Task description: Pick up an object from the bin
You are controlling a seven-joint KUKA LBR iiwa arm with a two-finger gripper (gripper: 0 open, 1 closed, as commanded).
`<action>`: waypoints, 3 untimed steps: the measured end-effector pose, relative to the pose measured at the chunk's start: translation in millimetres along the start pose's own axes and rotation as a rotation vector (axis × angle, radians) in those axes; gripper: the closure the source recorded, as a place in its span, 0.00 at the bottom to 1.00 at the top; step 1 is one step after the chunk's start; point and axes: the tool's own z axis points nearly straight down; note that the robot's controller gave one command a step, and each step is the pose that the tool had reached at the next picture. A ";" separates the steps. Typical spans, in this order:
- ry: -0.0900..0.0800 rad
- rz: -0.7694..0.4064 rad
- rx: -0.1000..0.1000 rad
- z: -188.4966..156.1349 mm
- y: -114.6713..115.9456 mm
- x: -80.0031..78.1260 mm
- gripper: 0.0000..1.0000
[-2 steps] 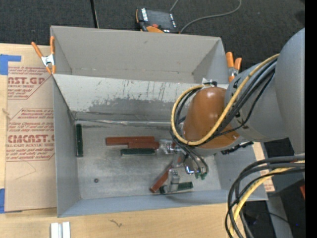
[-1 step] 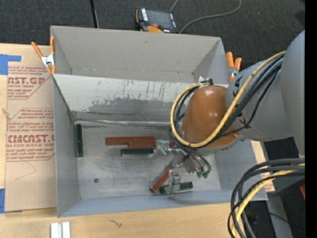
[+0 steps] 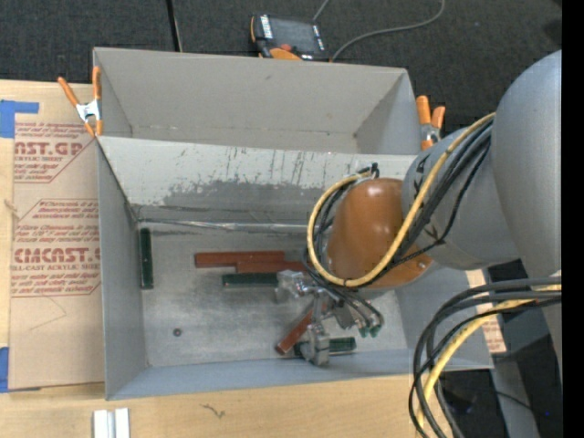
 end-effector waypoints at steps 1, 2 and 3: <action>0.004 0.000 -0.001 -0.6 0.2 -1.8 0.00; 0.013 -0.001 -0.001 -1.8 0.4 -0.3 1.00; 0.006 -0.001 0.000 -54.2 1.0 -2.1 1.00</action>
Offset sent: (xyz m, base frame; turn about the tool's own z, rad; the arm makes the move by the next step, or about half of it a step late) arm 0.0000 0.0000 0.0000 0.0000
